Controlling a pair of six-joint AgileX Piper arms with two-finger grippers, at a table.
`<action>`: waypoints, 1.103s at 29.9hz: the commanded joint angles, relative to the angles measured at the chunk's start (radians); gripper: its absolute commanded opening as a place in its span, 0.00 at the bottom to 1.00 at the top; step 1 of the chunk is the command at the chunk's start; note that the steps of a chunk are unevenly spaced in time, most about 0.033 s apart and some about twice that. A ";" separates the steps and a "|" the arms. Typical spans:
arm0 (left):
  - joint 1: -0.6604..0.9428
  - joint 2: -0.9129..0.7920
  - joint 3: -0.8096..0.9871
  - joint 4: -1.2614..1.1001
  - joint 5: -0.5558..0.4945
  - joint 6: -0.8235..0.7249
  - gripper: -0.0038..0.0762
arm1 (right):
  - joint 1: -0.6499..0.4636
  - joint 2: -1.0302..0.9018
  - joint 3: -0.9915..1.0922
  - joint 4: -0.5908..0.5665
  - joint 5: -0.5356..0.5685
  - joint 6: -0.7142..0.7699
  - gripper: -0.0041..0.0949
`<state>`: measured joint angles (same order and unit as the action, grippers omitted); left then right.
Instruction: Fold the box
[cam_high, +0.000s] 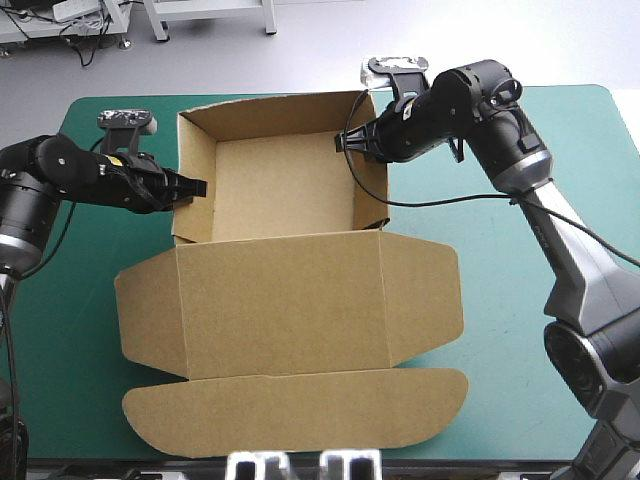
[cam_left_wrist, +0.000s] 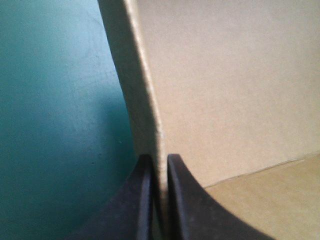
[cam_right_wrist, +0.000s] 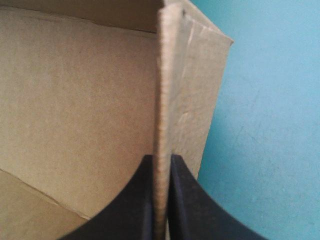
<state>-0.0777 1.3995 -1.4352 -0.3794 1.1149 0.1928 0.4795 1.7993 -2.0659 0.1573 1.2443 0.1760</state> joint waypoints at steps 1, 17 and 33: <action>-0.096 -0.031 -0.034 -0.007 -0.008 -0.075 0.04 | 0.022 -0.047 -0.015 0.087 0.005 0.043 0.03; -0.239 0.143 -0.034 0.084 -0.048 -0.248 0.04 | 0.024 -0.047 0.333 -0.021 -0.009 0.126 0.03; -0.297 0.321 -0.034 0.164 -0.103 -0.286 0.04 | 0.024 0.091 0.346 -0.066 -0.170 0.171 0.03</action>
<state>-0.3512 1.7202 -1.4482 -0.1395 1.0989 -0.0809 0.4854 1.9100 -1.6961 0.0000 1.2038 0.3707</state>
